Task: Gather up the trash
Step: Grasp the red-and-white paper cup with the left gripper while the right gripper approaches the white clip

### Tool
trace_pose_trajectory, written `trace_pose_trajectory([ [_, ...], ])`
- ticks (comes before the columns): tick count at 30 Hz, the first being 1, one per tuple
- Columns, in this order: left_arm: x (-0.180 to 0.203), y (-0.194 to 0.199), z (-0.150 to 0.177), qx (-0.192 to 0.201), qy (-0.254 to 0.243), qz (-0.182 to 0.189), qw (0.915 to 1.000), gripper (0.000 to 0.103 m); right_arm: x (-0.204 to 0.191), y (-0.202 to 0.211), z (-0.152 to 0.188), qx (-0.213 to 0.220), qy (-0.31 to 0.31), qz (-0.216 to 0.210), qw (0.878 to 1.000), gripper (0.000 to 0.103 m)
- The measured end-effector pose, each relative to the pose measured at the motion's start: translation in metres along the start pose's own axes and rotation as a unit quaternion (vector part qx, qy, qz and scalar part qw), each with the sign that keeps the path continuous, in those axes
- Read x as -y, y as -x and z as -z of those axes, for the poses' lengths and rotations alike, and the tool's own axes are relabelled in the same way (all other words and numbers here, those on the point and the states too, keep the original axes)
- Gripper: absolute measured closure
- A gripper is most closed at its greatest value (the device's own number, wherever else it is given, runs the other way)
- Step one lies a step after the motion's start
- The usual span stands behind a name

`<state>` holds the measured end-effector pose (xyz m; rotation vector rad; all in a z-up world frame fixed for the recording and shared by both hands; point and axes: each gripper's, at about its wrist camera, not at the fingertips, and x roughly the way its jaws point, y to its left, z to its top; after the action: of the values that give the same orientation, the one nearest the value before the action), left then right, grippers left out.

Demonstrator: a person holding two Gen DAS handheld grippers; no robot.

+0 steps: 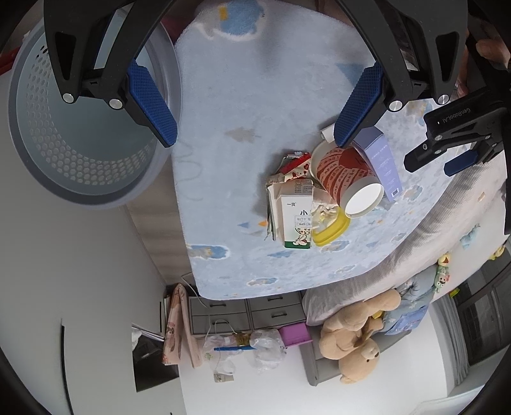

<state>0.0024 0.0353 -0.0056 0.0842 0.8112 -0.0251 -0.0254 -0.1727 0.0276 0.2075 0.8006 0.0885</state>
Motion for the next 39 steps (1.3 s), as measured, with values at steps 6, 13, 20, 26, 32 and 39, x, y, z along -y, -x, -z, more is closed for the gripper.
trace_pose_trajectory([
  [6,0.02,-0.013,-0.001,-0.008,-0.018,0.026,0.9995,0.008,0.009,0.009,0.0,0.01,-0.012,0.016,1.0,0.006],
  [13,0.047,-0.036,-0.007,-0.018,-0.032,0.045,0.9983,0.008,0.027,0.02,-0.004,0.023,-0.037,0.017,0.999,0.006],
  [20,0.055,-0.054,-0.016,-0.021,-0.015,0.048,0.9985,0.008,0.036,0.021,-0.004,0.023,-0.048,0.013,0.998,0.006],
  [26,0.064,-0.061,-0.023,-0.015,-0.023,0.056,0.9981,0.018,0.037,0.019,-0.004,0.017,-0.051,0.007,0.999,0.006],
  [32,0.066,-0.063,-0.024,-0.027,-0.03,0.07,0.9968,0.044,0.036,0.015,-0.003,0.012,-0.047,0.007,0.999,0.006],
  [39,0.056,-0.031,-0.028,0.008,-0.028,0.085,0.9959,0.045,0.028,0.005,0.001,0.002,-0.029,-0.001,1.0,0.006],
])
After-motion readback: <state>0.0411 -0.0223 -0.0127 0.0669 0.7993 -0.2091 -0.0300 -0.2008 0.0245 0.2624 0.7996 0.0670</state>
